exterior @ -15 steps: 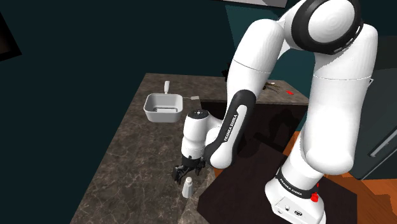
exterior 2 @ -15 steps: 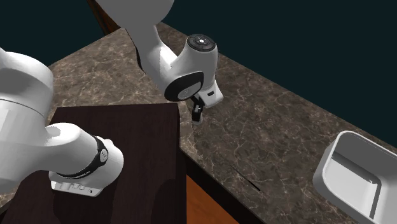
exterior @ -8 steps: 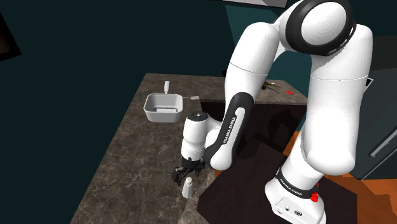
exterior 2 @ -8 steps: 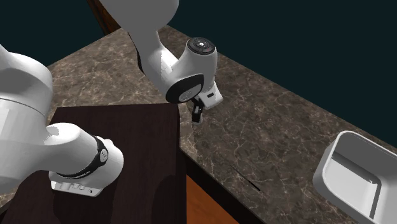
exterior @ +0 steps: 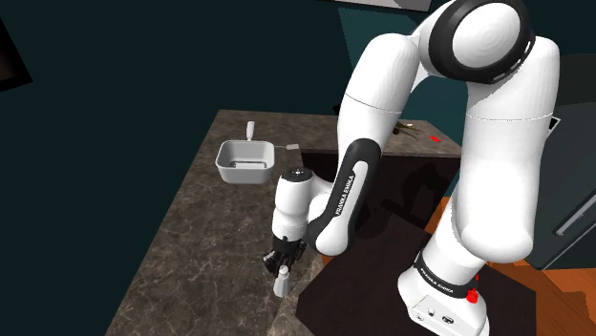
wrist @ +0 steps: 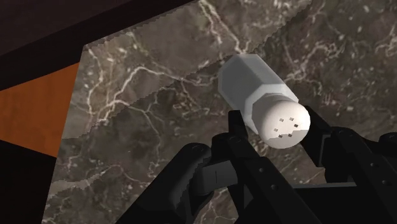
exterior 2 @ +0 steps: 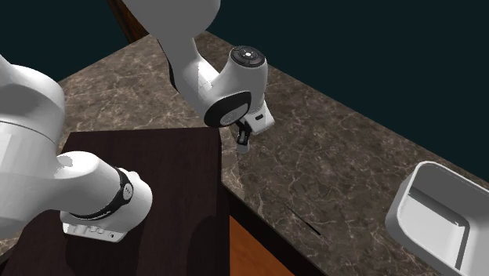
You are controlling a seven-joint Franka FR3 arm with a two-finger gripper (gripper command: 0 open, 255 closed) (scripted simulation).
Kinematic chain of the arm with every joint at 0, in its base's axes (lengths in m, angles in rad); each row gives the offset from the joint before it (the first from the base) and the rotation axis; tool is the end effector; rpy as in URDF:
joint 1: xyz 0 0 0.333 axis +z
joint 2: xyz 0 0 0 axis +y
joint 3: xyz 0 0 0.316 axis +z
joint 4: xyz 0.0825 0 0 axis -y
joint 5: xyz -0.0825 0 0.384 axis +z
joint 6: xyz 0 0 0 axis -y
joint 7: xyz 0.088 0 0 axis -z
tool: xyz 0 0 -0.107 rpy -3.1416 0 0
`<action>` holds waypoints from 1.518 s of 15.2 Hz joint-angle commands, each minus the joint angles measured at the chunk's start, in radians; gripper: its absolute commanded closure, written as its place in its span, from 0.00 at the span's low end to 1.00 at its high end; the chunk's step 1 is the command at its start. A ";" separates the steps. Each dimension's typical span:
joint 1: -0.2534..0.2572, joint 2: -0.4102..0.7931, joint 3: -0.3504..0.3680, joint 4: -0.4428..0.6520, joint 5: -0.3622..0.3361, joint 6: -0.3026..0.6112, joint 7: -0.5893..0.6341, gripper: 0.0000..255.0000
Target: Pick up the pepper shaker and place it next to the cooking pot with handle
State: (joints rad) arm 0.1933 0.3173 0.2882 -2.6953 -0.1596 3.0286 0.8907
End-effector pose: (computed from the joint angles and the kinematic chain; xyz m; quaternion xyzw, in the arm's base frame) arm 0.3432 0.2063 0.1383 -0.9904 0.1324 0.0078 0.0376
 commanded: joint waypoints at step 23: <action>-0.173 -0.389 0.262 -0.037 0.406 -0.332 -0.275 1.00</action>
State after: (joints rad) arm 0.0179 -0.0535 0.5500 -2.7338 0.2311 2.7156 0.6243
